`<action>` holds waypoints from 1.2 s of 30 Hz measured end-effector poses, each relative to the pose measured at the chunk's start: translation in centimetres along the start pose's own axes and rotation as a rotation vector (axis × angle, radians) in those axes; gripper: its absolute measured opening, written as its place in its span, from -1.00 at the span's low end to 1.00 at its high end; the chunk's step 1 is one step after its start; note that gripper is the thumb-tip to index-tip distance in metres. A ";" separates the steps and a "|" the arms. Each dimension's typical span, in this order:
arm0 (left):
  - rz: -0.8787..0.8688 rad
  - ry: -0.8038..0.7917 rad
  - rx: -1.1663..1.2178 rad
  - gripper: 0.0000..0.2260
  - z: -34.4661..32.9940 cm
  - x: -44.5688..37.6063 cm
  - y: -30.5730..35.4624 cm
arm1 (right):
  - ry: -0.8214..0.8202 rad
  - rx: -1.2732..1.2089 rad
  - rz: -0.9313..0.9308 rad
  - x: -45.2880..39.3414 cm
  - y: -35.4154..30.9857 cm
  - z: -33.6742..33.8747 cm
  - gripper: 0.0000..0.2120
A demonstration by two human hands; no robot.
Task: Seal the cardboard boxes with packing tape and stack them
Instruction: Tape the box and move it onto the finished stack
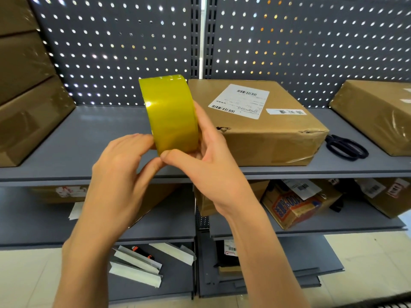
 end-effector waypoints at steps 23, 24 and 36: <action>-0.049 0.123 0.103 -0.76 1.6 -0.6 0.8 | 0.011 -0.050 0.009 -0.3 -0.6 0.3 -0.47; -0.055 0.107 0.149 -0.78 1.5 -0.7 0.8 | 0.002 -0.073 0.009 -0.2 -0.7 0.3 -0.47; -0.002 0.104 0.191 -0.70 0.6 -0.7 0.9 | 0.006 -0.100 0.038 -0.4 -1.0 -0.1 -0.44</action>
Point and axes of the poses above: each hand's wrist, its own x-axis away from the middle knuckle, its own z-axis out of the back of the hand, y = z × x, the point moved 7 cm from there along -x, towards the middle knuckle, and after that the axes turned 11 degrees about -x, right-handed, at the moved point
